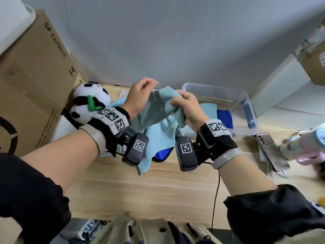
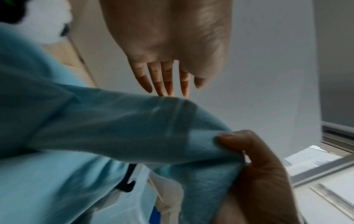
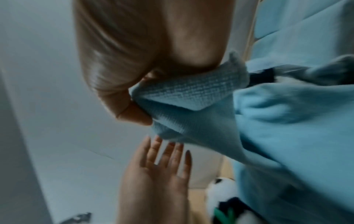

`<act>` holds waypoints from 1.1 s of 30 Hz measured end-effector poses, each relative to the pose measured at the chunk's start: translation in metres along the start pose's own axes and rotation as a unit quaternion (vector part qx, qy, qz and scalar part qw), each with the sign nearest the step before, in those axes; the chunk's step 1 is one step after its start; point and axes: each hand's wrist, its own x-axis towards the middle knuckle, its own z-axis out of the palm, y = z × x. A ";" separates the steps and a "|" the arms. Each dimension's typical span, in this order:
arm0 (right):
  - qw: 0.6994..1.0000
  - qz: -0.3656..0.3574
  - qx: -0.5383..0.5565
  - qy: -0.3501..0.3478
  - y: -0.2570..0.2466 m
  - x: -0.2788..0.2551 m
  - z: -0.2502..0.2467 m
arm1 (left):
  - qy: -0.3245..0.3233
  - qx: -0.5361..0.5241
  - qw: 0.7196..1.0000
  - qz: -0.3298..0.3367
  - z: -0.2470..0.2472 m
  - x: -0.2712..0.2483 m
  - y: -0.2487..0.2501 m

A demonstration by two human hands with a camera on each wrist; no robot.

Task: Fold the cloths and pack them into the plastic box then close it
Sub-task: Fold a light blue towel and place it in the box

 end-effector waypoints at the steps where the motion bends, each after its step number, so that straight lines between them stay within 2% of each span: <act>1: 0.999 -0.026 0.026 0.007 -0.016 -0.002 -0.005 | -0.027 -0.024 0.999 0.012 0.001 -0.001 0.013; 4: 0.993 -0.085 0.075 0.042 -0.052 -0.009 -0.023 | -0.096 -0.051 0.993 0.042 0.005 -0.004 0.038; 7: 0.991 -0.105 0.063 0.045 -0.070 -0.018 -0.037 | -0.171 -0.041 0.983 0.054 0.015 -0.010 0.054; 10: 0.994 -0.094 0.048 0.019 -0.071 -0.031 -0.050 | -0.260 -0.067 0.962 0.041 0.029 -0.019 0.058; 12: 0.997 -0.074 0.018 0.006 -0.069 -0.040 -0.059 | -0.297 -0.077 0.951 0.026 0.037 -0.024 0.059; 18: 0.997 -0.042 -0.064 0.031 -0.066 -0.063 -0.094 | -0.408 -0.068 0.910 -0.029 0.068 -0.037 0.070; 23: 0.981 -0.050 -0.169 0.078 -0.067 -0.080 -0.123 | -0.406 -0.002 0.914 0.009 0.092 -0.051 0.075; 28: 0.981 -0.083 -0.149 0.089 -0.065 -0.100 -0.141 | -0.378 0.051 0.924 0.022 0.111 -0.060 0.065; 31: 0.970 -0.119 -0.147 0.150 -0.064 -0.107 -0.154 | -0.359 0.061 0.932 0.000 0.111 -0.062 0.052; 33: 0.955 -0.144 -0.157 0.207 -0.061 -0.110 -0.163 | -0.301 0.081 0.950 -0.003 0.109 -0.063 0.041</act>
